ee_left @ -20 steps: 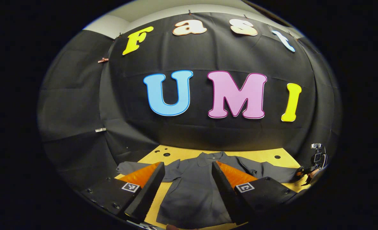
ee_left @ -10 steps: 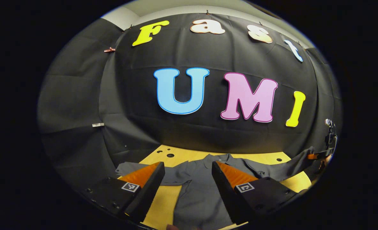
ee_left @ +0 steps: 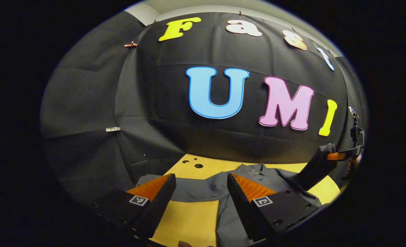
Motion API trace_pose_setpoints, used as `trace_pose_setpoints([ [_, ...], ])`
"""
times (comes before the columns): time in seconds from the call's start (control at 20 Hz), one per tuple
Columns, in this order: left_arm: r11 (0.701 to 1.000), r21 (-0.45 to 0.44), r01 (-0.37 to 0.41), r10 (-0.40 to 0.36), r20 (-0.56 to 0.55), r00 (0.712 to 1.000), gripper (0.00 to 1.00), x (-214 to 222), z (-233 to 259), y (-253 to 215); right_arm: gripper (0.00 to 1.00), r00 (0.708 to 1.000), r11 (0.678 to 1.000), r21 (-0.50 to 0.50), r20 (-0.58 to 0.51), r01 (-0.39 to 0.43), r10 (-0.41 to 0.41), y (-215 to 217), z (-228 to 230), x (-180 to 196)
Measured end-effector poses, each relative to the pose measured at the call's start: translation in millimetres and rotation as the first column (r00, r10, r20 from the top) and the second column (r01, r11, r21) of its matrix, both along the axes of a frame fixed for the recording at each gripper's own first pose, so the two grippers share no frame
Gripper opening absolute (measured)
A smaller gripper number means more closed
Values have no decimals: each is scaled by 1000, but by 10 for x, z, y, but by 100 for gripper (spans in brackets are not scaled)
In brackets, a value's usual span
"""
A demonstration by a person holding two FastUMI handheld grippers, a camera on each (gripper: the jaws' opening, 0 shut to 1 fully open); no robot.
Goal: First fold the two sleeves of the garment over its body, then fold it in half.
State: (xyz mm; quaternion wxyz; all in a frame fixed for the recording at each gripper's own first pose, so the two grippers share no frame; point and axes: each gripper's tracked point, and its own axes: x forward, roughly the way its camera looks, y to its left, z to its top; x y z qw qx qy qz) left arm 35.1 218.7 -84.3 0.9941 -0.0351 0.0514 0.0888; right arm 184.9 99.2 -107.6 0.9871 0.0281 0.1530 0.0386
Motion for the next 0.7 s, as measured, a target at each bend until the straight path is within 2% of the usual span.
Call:
trace_pose_setpoints([
  [0.2,1000,1,-9,9,-7,1000,95,-5,-69,292,6,993,997,-15,-98,-71,70,800,-503,76],
  [0.4,1000,4,-19,19,-22,1000,95,18,-177,521,6,970,990,-27,-206,-141,132,1413,-1044,82],
  [0.55,1000,-1,-26,26,-40,999,95,37,-273,662,6,946,982,-47,-280,-185,165,1739,-1438,91],
  [0.7,1000,1,-31,31,-54,998,95,71,-361,804,7,925,981,-57,-347,-187,157,1911,-1771,77],
])
